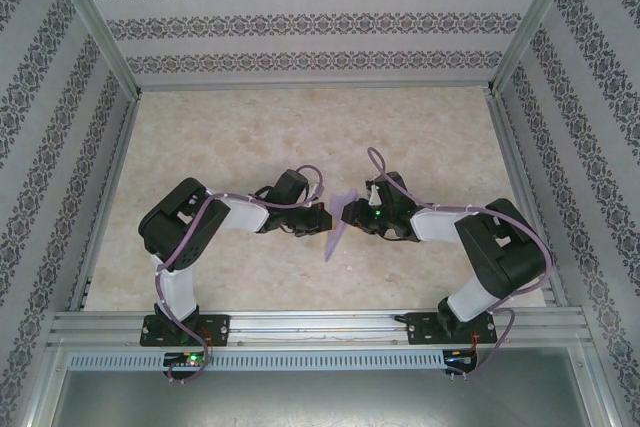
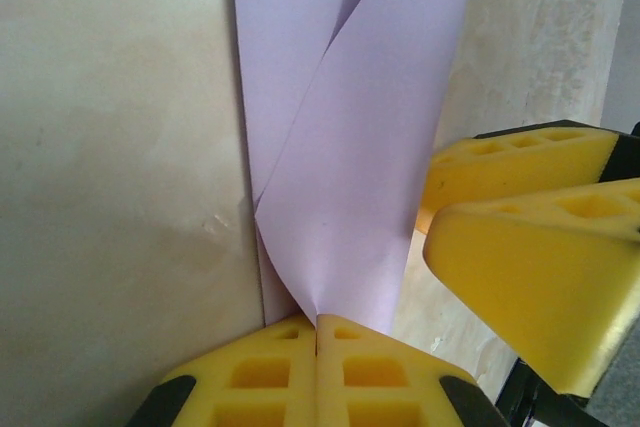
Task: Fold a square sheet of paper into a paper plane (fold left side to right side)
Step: Fold the wing for the fifth time at the center of the table.
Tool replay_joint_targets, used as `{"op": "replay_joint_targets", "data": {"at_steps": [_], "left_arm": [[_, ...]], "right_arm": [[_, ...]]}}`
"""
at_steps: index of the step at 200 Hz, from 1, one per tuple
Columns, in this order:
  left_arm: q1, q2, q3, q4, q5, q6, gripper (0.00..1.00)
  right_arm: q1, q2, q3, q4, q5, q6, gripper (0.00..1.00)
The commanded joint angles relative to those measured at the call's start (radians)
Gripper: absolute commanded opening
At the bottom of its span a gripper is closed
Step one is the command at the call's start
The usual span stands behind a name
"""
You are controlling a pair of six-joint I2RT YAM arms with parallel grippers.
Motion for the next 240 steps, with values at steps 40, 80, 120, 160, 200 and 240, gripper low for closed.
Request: {"op": "replay_joint_targets", "data": {"at_steps": [40, 80, 120, 160, 200, 240], "left_arm": [[-0.002, 0.087, 0.009, -0.024, -0.107, 0.040, 0.04], [-0.002, 0.086, 0.008, -0.026, -0.107, 0.041, 0.04], [-0.003, 0.088, 0.010, -0.025, -0.108, 0.041, 0.05], [-0.002, 0.092, 0.014, -0.030, -0.106, 0.041, 0.06], [-0.002, 0.095, 0.016, -0.034, -0.106, 0.041, 0.06], [-0.002, 0.105, 0.023, -0.032, -0.097, 0.040, 0.06]], "right_arm": [[0.003, -0.064, -0.007, -0.017, 0.027, -0.021, 0.27], [0.018, -0.066, 0.044, -0.066, 0.027, -0.039, 0.18], [0.038, -0.003, 0.099, -0.083, 0.039, -0.038, 0.14], [0.053, 0.052, 0.134, -0.106, 0.055, -0.040, 0.12], [0.054, 0.052, 0.135, -0.161, 0.093, -0.059, 0.12], [0.054, 0.050, 0.125, -0.176, 0.108, -0.063, 0.11]]}}
